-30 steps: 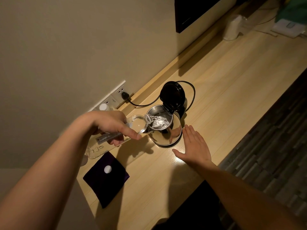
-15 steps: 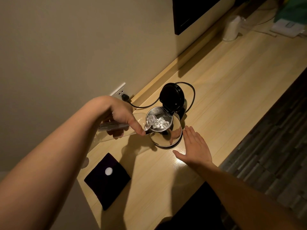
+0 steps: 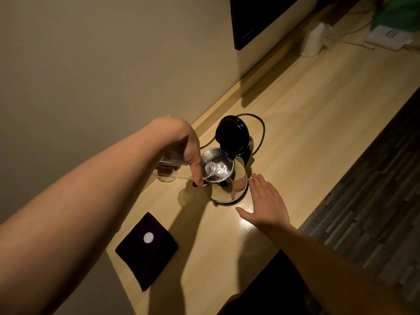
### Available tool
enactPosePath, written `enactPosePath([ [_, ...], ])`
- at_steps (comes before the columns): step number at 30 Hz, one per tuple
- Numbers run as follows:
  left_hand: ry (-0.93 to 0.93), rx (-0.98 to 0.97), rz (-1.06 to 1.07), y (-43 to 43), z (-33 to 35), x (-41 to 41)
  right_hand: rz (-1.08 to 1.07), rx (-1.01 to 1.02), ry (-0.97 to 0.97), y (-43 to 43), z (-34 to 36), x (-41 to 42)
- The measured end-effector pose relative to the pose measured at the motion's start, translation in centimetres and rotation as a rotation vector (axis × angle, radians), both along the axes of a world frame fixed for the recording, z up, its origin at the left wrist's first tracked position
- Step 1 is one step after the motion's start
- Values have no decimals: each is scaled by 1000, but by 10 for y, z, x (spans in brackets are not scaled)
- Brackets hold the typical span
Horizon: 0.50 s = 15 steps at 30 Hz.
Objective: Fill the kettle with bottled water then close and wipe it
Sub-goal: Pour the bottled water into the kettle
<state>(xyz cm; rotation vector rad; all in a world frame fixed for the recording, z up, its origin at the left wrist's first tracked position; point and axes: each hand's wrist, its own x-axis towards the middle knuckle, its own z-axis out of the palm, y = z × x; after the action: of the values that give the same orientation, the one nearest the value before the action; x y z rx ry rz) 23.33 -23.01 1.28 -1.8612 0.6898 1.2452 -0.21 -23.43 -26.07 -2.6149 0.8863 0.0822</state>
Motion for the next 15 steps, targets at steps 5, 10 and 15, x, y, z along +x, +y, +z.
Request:
enactPosePath([
  [5,-21,23,-31,-4,-2,1,-1,2,0,0,1,-1],
  [10,19,-77,-28,7,-1,0,-6,0,-6,0,-1,-1],
  [15,170,-370,168,38,3,7,-30,45,-58,-2,3,-2],
])
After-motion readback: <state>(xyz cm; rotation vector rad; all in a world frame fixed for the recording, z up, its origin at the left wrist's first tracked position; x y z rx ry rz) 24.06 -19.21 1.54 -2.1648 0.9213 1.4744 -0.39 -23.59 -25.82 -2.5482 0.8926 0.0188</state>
